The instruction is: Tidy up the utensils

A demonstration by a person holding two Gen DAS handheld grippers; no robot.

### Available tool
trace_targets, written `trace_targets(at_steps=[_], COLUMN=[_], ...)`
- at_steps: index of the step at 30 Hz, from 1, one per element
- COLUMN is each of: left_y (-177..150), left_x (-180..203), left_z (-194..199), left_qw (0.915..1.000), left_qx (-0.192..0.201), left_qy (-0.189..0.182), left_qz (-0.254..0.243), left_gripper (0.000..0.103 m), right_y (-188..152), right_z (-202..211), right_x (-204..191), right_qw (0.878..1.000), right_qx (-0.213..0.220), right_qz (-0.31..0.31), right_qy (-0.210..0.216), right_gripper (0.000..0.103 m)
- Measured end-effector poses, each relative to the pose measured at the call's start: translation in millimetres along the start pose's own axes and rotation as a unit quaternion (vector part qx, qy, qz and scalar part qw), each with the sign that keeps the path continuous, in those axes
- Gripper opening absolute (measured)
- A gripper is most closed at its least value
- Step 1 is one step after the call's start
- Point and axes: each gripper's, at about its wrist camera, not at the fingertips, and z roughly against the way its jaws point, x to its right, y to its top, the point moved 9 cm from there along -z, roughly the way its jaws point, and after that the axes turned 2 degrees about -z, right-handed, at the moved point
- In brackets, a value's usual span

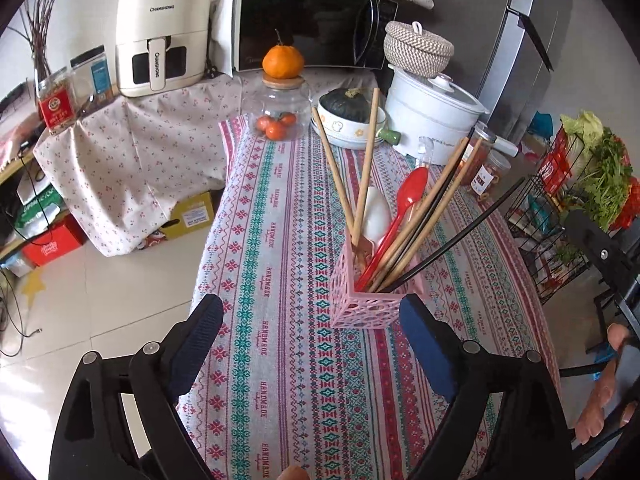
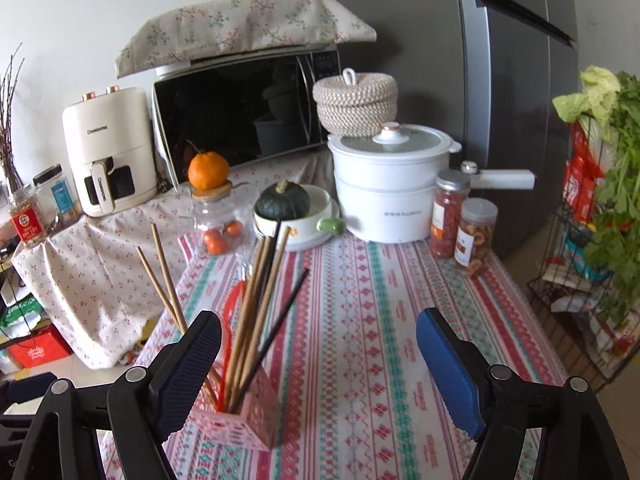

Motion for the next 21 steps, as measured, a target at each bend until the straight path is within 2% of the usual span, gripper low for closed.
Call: trace_targets(at_steps=[1,3,6,15,21], left_y=[-1,-3,-5,-10,-10], left_x=[5,14,27,62,71], left_z=[4,13,25,30,22], left_qw=[1.0000,0.9998,0.9992,0.9974,0.9970], left_qx=[0.003,0.011,0.027,0.044,0.041], left_qy=[0.001,0.008,0.020,0.034,0.040], left_qz=[-0.003,-0.011,-0.021,-0.047,-0.053], left_gripper=[0.093,0.093,0.093,0.093,0.093], right_y=[-3,-7,-10,-19,-25], right_z=[3,8,19,18,4], right_x=[7,15,25,53,69], right_qw=[1.000,0.999,0.999,0.996,0.995], right_qx=[-0.012,-0.030,-0.038,-0.058,-0.079], right_qz=[-0.009,-0.011,0.013,0.045,0.030], right_qy=[0.001,0.007,-0.012,-0.044,-0.050], right_gripper=[0.097,0.100,0.102,0.102,0.102])
